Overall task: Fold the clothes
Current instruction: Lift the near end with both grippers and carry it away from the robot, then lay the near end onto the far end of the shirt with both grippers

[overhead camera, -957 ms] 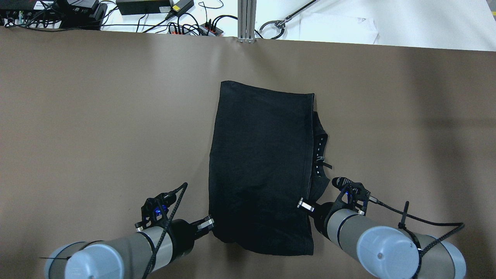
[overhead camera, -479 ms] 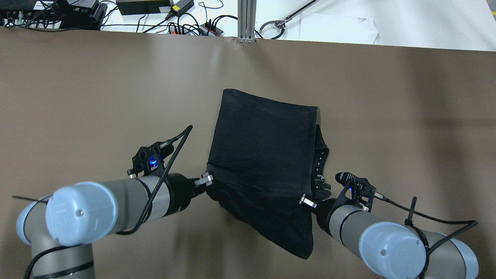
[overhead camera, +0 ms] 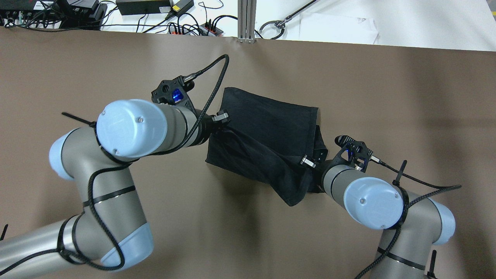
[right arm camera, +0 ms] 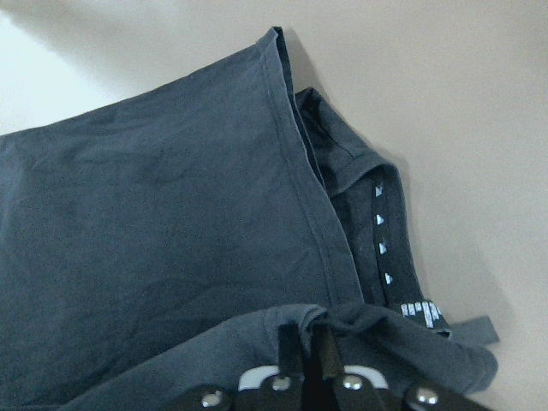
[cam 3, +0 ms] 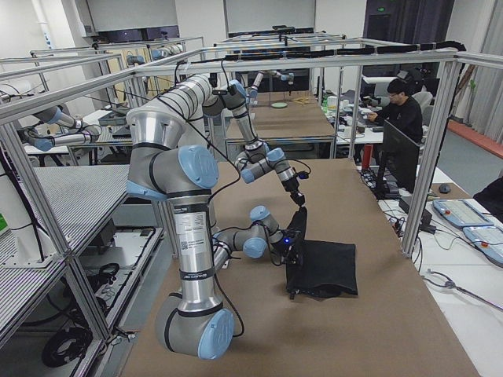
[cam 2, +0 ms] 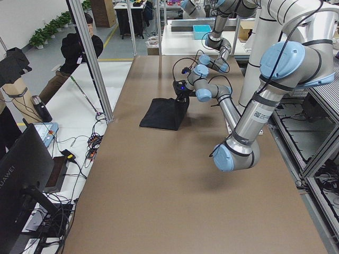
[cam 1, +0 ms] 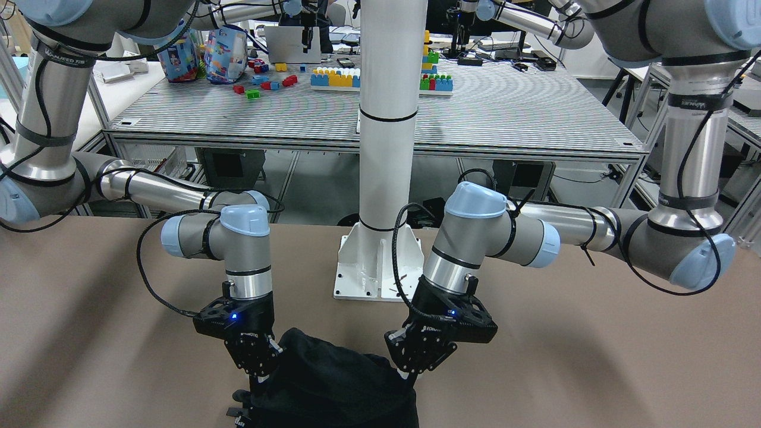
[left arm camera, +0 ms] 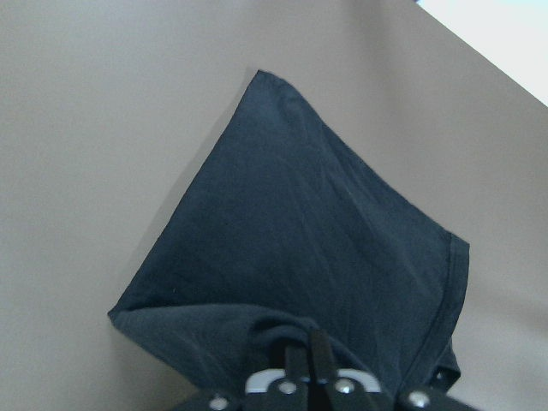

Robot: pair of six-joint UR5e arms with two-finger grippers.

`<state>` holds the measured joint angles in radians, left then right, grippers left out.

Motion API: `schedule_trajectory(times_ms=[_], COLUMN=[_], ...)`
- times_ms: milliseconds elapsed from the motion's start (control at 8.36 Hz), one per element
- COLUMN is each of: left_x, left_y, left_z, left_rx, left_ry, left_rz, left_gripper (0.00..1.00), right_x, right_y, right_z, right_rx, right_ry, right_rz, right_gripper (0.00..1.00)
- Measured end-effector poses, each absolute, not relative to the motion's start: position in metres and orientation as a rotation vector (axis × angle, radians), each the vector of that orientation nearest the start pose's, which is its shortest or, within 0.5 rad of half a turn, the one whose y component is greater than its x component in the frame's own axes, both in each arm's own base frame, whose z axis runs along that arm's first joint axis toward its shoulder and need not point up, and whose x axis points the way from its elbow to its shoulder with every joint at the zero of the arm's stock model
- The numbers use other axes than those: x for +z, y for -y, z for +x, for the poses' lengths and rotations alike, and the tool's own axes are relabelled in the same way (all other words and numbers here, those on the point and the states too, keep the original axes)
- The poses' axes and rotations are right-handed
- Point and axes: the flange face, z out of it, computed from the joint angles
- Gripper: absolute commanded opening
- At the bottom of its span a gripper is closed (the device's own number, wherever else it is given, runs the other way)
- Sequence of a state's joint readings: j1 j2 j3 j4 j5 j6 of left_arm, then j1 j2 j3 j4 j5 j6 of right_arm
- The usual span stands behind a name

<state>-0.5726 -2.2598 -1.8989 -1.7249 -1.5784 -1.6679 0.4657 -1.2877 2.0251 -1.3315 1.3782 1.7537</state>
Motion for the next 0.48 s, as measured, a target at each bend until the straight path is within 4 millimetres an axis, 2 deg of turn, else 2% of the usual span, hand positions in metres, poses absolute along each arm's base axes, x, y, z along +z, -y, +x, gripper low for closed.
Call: schedule_trajectory(times_ms=[239, 479], left_x=[0.091, 0.079], left_y=[0.493, 0.551], left_z=[0.448, 0.468], left_rx=[-0.596, -0.601], left_ry=[-1.096, -1.02], left_rz=[0.319, 0.34], left_gripper=[0.0, 0.0], right_x=[0.279, 0.282], right_y=[0.407, 0.44], right_z=[-0.421, -0.432], right_rx=[0.717, 0.751], right_ry=[0.941, 0.909], right_rz=[0.34, 0.357], right_gripper=[0.0, 0.0])
